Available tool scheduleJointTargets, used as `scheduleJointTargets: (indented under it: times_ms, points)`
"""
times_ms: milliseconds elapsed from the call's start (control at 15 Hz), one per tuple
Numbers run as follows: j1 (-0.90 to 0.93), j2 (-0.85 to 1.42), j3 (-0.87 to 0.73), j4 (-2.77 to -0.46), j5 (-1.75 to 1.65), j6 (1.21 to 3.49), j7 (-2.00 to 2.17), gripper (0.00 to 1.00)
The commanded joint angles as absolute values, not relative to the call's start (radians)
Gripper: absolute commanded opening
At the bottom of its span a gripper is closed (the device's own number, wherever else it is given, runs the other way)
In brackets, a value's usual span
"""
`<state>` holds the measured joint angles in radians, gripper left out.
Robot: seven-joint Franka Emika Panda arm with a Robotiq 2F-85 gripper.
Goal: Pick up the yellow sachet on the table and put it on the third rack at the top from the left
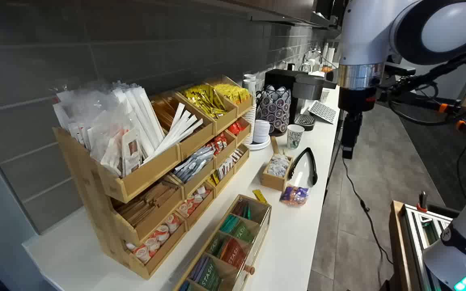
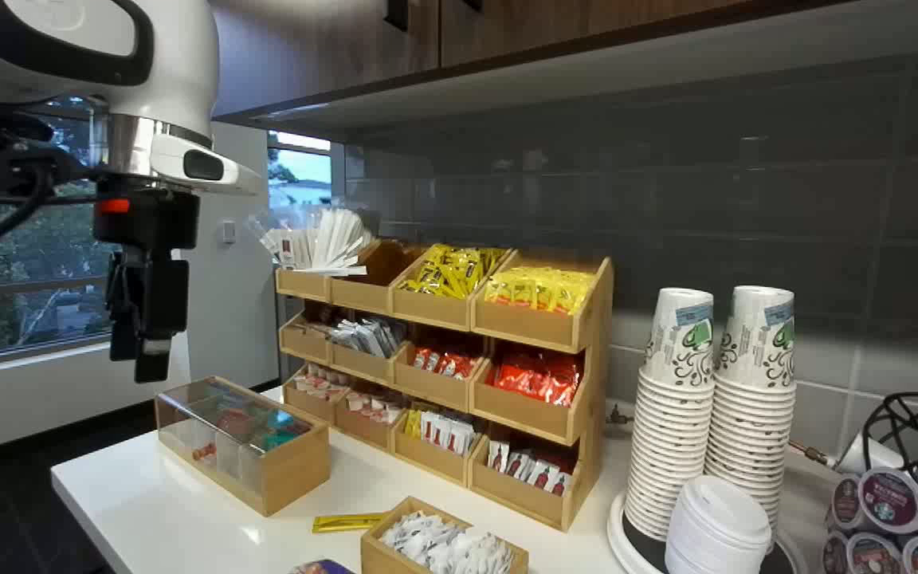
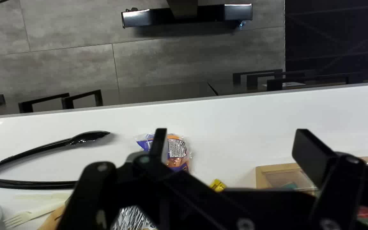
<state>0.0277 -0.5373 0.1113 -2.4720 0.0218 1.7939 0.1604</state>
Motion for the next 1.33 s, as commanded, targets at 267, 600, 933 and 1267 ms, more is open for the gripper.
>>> scheduleJointTargets:
  times_ms: [267, 600, 933, 1267]
  points:
    - [0.034, -0.537, 0.106, -2.471, 0.019, 1.792, 0.163, 1.0]
    - [0.016, -0.508, 0.1, -2.508, 0.027, 1.923, 0.196, 1.0]
    - [0.008, -0.435, 0.036, -2.613, 0.085, 2.365, 0.164, 1.0]
    - [0.029, -0.239, -0.024, -2.653, 0.192, 2.725, 0.111, 1.0]
